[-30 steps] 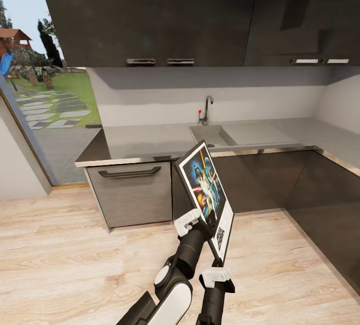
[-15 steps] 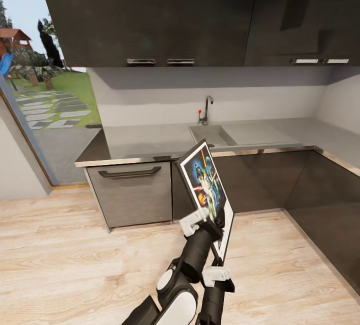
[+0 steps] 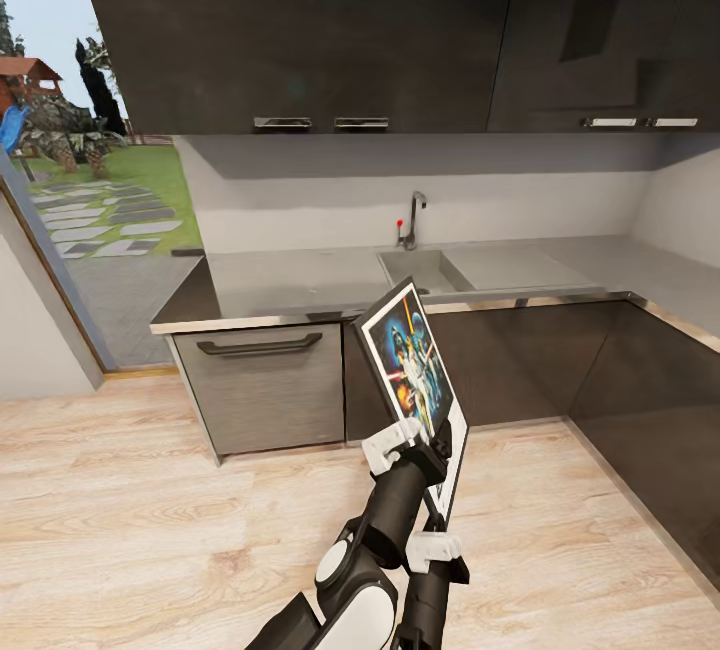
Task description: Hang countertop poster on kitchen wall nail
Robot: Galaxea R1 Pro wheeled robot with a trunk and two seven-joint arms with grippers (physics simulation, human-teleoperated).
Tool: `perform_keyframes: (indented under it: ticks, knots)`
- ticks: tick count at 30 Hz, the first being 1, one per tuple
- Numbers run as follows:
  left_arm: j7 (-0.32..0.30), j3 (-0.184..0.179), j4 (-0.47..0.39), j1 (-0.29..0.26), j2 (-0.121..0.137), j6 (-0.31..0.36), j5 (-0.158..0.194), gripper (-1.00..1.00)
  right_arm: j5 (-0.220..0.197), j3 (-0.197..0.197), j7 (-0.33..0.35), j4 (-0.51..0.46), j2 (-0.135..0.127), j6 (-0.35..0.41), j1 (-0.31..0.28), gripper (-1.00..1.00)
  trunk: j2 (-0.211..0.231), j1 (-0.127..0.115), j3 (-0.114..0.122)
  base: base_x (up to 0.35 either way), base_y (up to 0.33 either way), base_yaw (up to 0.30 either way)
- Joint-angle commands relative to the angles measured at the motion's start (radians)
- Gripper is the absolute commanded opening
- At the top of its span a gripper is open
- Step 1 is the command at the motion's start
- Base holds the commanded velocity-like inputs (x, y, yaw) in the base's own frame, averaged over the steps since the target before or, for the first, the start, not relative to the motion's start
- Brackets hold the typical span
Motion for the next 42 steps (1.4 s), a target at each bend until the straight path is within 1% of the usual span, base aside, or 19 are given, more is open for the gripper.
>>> perform_keyframes:
  ticks: [1,14,18,21,22,26,30,36,42]
  knots:
    - [0.004,-0.002,0.0,-0.001,0.0,-0.009,0.01,1.0,-0.002,0.0,-0.001,0.0,0.0,-0.013,-0.001,-1.0,-0.001,0.0,-0.001,0.0,0.0,0.0]
    - [0.004,-0.002,0.0,-0.001,0.0,-0.009,0.01,1.0,-0.003,-0.009,0.0,-0.004,0.0,-0.013,-0.006,-1.0,-0.001,0.0,-0.001,0.0,0.0,0.0]
    - [0.004,-0.002,0.0,-0.001,0.0,-0.009,0.01,1.0,-0.009,-0.012,0.001,-0.004,0.0,-0.013,-0.008,-1.0,-0.001,0.0,-0.001,0.0,0.0,0.0]
    - [0.004,-0.002,0.0,-0.001,0.0,-0.009,0.01,1.0,-0.018,-0.023,0.002,-0.004,0.0,-0.013,-0.014,-1.0,-0.001,0.0,-0.001,0.0,0.0,0.0]
    - [0.004,-0.002,0.0,-0.001,0.0,-0.009,0.01,1.0,-0.024,-0.035,0.003,-0.005,0.0,-0.013,-0.017,-1.0,-0.001,0.0,-0.001,0.0,0.0,0.0]
    - [0.004,-0.002,0.0,-0.001,0.0,-0.009,0.01,1.0,-0.032,-0.053,0.008,-0.005,0.0,-0.014,-0.02,-1.0,-0.001,0.0,-0.001,0.0,0.0,0.0]
    - [0.004,-0.002,0.0,-0.001,0.0,-0.009,0.01,1.0,-0.036,-0.063,0.01,-0.005,0.0,-0.015,-0.025,-1.0,-0.001,0.0,-0.001,0.0,0.0,0.0]
    - [0.004,-0.002,0.0,-0.001,0.0,-0.009,0.01,1.0,-0.046,-0.068,0.013,-0.005,0.0,-0.016,-0.029,-1.0,-0.001,0.0,-0.001,0.0,0.0,0.0]
    - [0.004,-0.002,0.0,-0.001,0.0,-0.009,0.01,1.0,-0.068,-0.08,0.026,-0.004,-0.011,-0.02,-0.03,-1.0,-0.001,0.0,-0.001,0.0,0.0,0.0]
